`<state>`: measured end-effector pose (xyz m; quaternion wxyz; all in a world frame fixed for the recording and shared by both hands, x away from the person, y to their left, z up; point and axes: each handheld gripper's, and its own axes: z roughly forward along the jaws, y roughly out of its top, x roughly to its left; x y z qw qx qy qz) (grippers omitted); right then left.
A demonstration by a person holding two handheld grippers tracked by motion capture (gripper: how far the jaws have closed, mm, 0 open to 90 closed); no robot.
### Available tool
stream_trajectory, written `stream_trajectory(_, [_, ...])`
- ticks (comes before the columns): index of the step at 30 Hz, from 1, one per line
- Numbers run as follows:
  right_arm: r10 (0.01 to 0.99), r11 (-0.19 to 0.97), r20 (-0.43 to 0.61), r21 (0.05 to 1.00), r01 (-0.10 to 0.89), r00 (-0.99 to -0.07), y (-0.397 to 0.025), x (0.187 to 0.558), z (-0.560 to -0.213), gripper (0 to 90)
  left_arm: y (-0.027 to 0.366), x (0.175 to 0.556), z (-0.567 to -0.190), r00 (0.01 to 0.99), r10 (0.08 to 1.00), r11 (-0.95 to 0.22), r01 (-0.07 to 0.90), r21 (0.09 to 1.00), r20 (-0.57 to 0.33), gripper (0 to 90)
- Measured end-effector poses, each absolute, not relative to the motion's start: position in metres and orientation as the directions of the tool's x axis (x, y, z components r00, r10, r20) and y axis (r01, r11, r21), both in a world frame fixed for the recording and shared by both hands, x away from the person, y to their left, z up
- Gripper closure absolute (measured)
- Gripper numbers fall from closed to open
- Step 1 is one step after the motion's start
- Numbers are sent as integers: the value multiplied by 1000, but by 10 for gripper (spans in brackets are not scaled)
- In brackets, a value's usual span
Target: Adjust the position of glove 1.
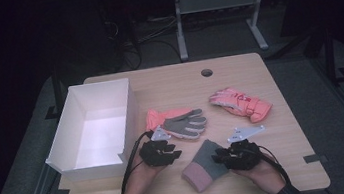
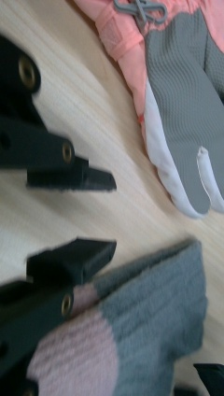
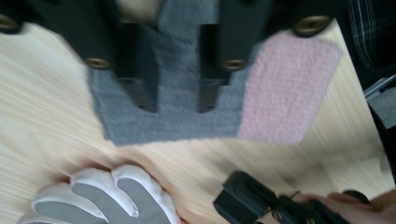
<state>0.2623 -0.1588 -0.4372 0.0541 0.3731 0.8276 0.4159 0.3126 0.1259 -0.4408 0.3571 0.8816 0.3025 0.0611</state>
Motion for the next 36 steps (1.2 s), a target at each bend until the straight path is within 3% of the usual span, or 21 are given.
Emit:
stream_trajectory(4, [652, 401, 213, 718, 569, -728, -172, 259, -438, 879, 125, 310, -437, 828, 548, -577, 478, 662, -120, 812])
stream_trajectory(7, [652, 419, 207, 704, 574, -730, -180, 254, -439, 900, 121, 307, -435, 835, 531, -579, 484, 656, -148, 896])
stream_trajectory(13, [636, 443, 217, 683, 581, -741, -188, 243, -445, 900, 115, 303, -434, 847, 511, -589, 469, 658, -146, 892])
stream_trajectory(16, [632, 450, 227, 671, 589, -741, -188, 238, -446, 900, 111, 304, -434, 842, 506, -565, 488, 666, -189, 819])
stream_trajectory(21, [635, 448, 225, 672, 589, -739, -191, 238, -446, 899, 97, 302, -431, 851, 491, -559, 472, 682, -186, 654])
stream_trajectory(23, [636, 446, 223, 674, 588, -738, -191, 237, -445, 899, 92, 302, -431, 849, 488, -548, 478, 687, -202, 508])
stream_trajectory(24, [636, 446, 223, 674, 588, -738, -191, 237, -445, 899, 90, 303, -432, 851, 484, -546, 476, 689, -205, 508])
stream_trajectory(30, [638, 448, 218, 674, 587, -738, -192, 238, -445, 900, 72, 303, -438, 850, 477, -550, 487, 678, -224, 270])
stream_trajectory(34, [637, 453, 212, 675, 582, -741, -194, 238, -445, 899, 59, 302, -446, 860, 468, -593, 477, 649, -204, 185])
stream_trajectory(36, [643, 449, 209, 676, 583, -737, -195, 239, -445, 856, 54, 301, -449, 858, 469, -597, 482, 641, -208, 176])
